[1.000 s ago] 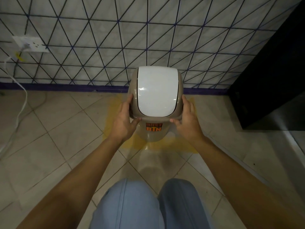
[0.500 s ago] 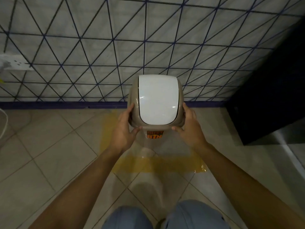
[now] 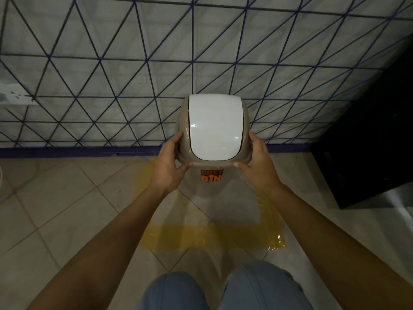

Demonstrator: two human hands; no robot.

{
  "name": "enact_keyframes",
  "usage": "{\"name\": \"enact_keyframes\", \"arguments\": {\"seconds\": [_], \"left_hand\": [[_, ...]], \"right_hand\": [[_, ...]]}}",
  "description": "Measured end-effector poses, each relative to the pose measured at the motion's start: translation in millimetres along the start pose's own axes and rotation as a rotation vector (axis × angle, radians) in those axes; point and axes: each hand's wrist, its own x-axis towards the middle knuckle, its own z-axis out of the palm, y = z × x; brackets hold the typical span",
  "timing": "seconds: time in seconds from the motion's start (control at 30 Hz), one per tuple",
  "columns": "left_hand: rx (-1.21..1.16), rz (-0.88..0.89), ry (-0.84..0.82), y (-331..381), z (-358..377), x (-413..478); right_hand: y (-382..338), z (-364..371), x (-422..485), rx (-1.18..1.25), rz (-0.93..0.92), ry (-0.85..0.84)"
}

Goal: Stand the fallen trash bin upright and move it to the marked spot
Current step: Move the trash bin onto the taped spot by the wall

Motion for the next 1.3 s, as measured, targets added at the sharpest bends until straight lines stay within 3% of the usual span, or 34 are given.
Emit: {"name": "enact_keyframes", "arguments": {"seconds": [0.37,0.6,1.03,1.17,1.3], "left_hand": [[-0.055,-0.051,0.017,1.1,1.2,11.2],[-0.184,-0.351,-0.089,3.0,-4.2,16.7],[-0.149,-0.372,-0.091,5.0,-9.4,14.1],[0.082,-0.252,-0.016,11.2,-8.3,12.8],[0.091,-0.105,-0.003,20.4,-3.5,8.3]], "right_hand": [[-0.6,-2.5,12.0,0.046,0.022,-0.018],[-3.6,-2.4,13.1,0.124,0.067,-0.008],[-4.6,2.1,15.7,0.09,0.059,-0.041],[-4.0,2.8,14.3,0.026,0.047,-0.012],[-6.3,4.3,13.3,-0.005,0.024,-0.005]]}}
